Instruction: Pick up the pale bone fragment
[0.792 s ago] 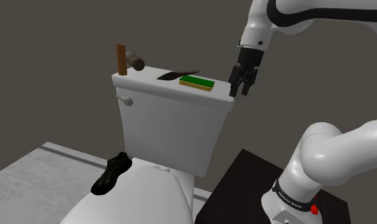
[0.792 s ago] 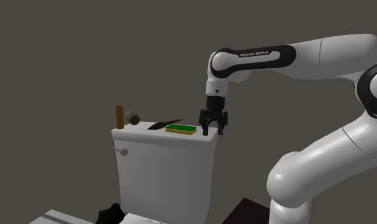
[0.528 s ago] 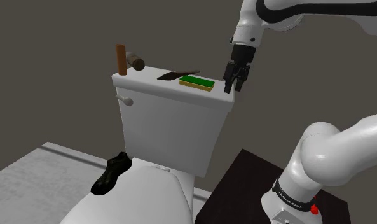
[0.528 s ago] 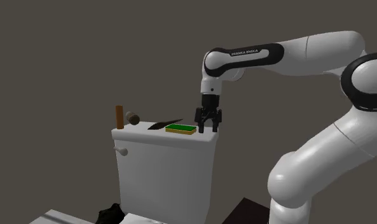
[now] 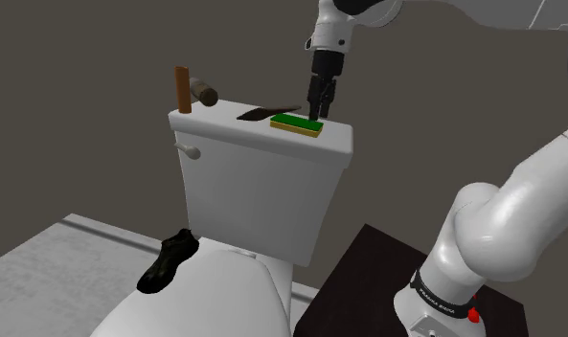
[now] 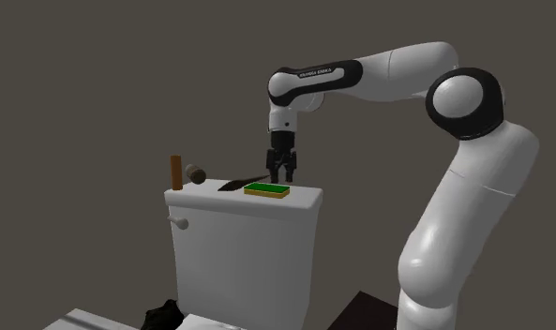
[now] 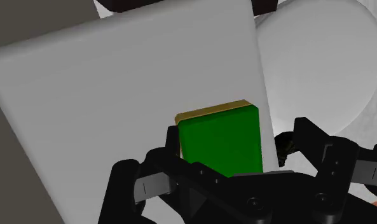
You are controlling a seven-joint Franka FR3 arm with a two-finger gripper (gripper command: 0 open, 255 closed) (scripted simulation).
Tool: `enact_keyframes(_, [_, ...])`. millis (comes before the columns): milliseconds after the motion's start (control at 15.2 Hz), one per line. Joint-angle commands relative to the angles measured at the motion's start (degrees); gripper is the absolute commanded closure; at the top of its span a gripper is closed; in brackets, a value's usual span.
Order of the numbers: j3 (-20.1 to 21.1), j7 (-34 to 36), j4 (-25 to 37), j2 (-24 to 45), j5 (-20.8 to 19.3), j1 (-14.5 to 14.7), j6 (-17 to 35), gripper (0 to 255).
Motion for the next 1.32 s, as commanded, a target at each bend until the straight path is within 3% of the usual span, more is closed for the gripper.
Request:
enact_keyframes(0, [-0.2,-3.6,5.4,5.3,0.2,1.1,-0.7,0])
enact_keyframes(594, [0.8,-17.8,36.4,29.0,1.3,3.2,-10.0,0])
enact_keyframes(660, [0.9,-18.2,37.7,29.8,1.4,3.2,-10.5,0])
enact_keyframes(1254, [1.0,-18.6,29.3,28.1,1.1,3.5,-3.9,0])
